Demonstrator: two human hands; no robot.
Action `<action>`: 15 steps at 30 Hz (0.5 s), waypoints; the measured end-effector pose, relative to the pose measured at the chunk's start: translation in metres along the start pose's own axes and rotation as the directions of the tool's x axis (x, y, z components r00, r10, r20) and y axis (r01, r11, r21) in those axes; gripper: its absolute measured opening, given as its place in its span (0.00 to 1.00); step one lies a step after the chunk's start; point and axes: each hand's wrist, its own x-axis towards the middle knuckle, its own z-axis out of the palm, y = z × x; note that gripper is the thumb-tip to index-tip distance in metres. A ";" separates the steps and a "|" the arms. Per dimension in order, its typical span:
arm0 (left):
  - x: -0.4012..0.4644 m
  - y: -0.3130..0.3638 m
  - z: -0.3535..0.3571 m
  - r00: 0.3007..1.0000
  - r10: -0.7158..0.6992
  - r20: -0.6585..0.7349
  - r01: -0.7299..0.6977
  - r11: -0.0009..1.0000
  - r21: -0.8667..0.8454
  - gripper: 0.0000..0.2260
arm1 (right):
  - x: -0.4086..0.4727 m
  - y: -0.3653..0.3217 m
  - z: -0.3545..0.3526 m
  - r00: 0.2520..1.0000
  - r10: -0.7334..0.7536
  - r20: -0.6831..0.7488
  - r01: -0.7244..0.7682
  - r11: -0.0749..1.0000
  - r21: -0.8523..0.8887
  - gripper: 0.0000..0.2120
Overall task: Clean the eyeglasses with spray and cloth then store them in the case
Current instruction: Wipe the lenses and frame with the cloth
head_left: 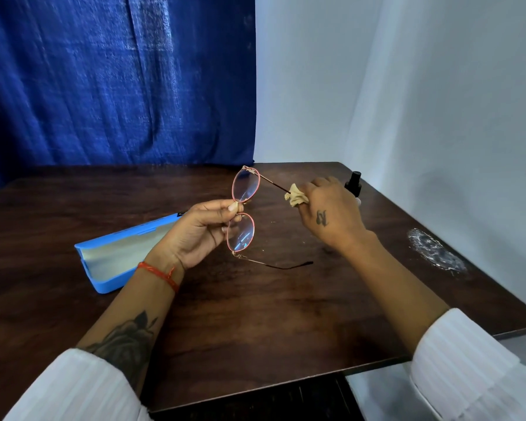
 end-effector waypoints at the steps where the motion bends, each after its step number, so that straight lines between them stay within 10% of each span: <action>1: 0.000 0.000 -0.001 1.000 0.004 -0.002 -0.004 1.000 -0.003 0.19 | -0.001 0.001 -0.002 1.000 0.023 0.003 -0.023 1.000 0.015 0.10; 8: 0.003 0.001 -0.009 0.999 0.012 -0.033 -0.013 1.000 -0.013 0.19 | -0.015 0.007 -0.015 0.959 0.280 -0.049 -0.250 0.914 0.320 0.08; 15: 0.003 0.000 -0.008 0.999 0.025 -0.042 -0.026 0.999 -0.031 0.19 | -0.046 0.005 -0.017 0.829 0.483 0.282 -0.503 0.423 0.754 0.09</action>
